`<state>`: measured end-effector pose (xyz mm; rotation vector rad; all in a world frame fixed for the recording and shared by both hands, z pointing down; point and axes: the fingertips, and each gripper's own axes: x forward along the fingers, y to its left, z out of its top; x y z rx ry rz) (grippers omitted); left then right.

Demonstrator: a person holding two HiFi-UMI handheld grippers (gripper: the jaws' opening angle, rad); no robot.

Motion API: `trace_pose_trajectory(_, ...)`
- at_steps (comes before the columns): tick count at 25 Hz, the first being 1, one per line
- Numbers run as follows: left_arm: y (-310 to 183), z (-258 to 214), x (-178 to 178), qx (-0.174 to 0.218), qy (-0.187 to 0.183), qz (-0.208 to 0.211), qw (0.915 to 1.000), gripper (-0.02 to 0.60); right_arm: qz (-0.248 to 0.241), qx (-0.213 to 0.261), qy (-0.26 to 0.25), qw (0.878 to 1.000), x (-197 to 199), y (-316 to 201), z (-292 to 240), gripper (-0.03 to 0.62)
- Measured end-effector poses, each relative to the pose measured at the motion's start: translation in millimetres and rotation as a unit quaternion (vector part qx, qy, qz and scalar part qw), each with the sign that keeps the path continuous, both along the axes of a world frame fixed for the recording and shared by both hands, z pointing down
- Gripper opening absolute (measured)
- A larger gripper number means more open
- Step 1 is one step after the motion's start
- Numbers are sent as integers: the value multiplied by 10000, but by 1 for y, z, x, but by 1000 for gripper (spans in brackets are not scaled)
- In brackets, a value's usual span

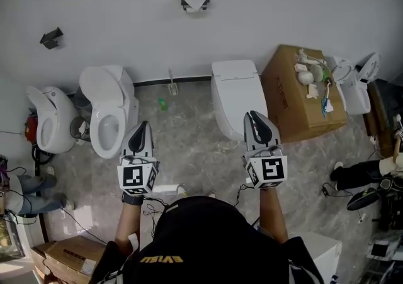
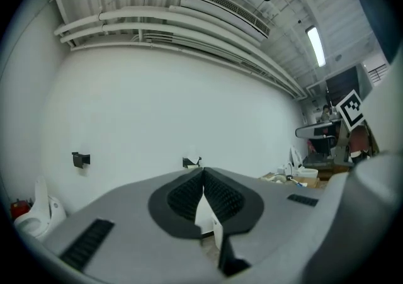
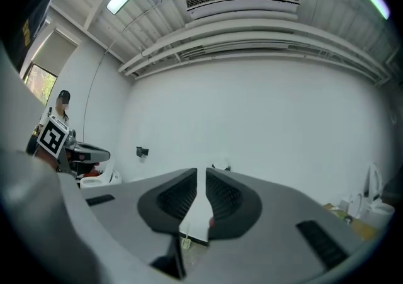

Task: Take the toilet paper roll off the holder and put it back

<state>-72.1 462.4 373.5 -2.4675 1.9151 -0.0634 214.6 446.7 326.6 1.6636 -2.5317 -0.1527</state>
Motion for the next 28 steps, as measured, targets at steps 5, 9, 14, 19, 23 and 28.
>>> trace_pose_trajectory(5, 1, -5, 3, 62, 229, 77, 9997, 11, -42, -2, -89, 10000, -1, -1, -2, 159)
trace_pose_trajectory(9, 1, -7, 3, 71, 252, 97, 9996, 11, -156, -112, -111, 9998, -8, -2, 1, 289)
trace_pose_trajectory(14, 5, -7, -6, 19, 498, 95, 9987, 11, -228, -392, -184, 9988, -25, -7, 10, 583)
trace_pose_trajectory(19, 8, -2, -20, -44, 518, 59, 9986, 11, -221, -383, 42, 9990, -42, -6, 13, 583)
trace_pose_trajectory(23, 15, 6, -26, -263, 264, 108, 9992, 11, -196, -357, 137, 9991, -50, -1, 9, 583)
trace_pose_trajectory(28, 21, 13, -43, -281, 258, 183, 9991, 12, -31, -314, 136, 9994, -59, 2, 8, 583)
